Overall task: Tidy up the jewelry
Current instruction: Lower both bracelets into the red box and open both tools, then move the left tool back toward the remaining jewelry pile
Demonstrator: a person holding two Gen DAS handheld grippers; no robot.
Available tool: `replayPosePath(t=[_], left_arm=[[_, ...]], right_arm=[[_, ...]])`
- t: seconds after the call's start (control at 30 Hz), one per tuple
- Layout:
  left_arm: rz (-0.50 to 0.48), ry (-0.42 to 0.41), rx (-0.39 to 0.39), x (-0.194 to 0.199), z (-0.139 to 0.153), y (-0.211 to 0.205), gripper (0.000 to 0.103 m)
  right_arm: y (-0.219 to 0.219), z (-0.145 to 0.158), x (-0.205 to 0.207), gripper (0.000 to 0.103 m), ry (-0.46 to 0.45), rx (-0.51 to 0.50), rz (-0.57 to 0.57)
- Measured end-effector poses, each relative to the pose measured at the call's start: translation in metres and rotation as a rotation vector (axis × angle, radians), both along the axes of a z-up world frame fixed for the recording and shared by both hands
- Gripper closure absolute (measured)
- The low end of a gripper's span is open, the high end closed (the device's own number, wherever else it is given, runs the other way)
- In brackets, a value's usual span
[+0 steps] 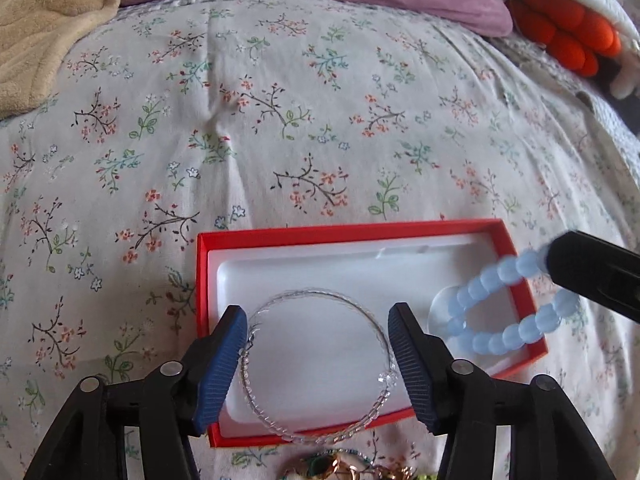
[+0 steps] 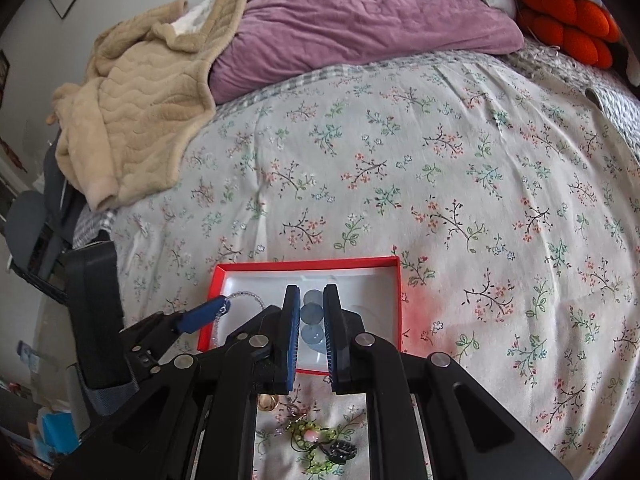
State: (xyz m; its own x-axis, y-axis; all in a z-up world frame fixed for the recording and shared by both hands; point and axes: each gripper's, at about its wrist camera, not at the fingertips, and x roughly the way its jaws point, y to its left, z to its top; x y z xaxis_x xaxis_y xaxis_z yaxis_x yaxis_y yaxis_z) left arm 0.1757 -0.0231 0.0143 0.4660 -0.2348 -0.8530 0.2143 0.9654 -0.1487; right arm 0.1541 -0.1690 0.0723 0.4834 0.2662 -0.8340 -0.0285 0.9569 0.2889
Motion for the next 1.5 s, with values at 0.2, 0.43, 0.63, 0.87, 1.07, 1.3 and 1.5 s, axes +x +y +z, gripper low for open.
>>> replayPosePath(t=[0.2, 0.43, 0.63, 0.87, 1.07, 1.3, 1.5], left_arm=[[-0.026, -0.026, 0.038, -0.011, 0.006, 0.004, 0.037], [-0.015, -0.031, 0.051, -0.020, 0.012, 0.006, 0.036], [-0.003, -0.026, 0.052, -0.026, 0.014, 0.012, 0.036], [0.029, -0.016, 0.070, -0.037, 0.022, 0.020, 0.028], [0.047, -0.012, 0.101, -0.061, 0.029, 0.025, 0.022], [0.068, 0.010, 0.092, -0.091, 0.030, 0.031, 0.016], [0.066, 0.016, 0.085, -0.114, 0.022, 0.033, 0.012]], right_arm=[[0.007, 0.000, 0.000, 0.090, -0.004, 0.009, 0.031], [-0.006, -0.027, 0.011, 0.090, 0.067, -0.001, 0.001], [-0.019, -0.038, 0.014, 0.090, 0.092, -0.023, -0.030], [-0.021, -0.022, 0.001, 0.057, 0.093, -0.020, 0.019], [-0.023, -0.008, -0.025, 0.052, 0.090, -0.073, 0.058], [-0.036, -0.001, -0.056, 0.042, 0.098, -0.127, 0.052], [-0.045, 0.000, -0.086, 0.036, 0.101, -0.174, 0.051]])
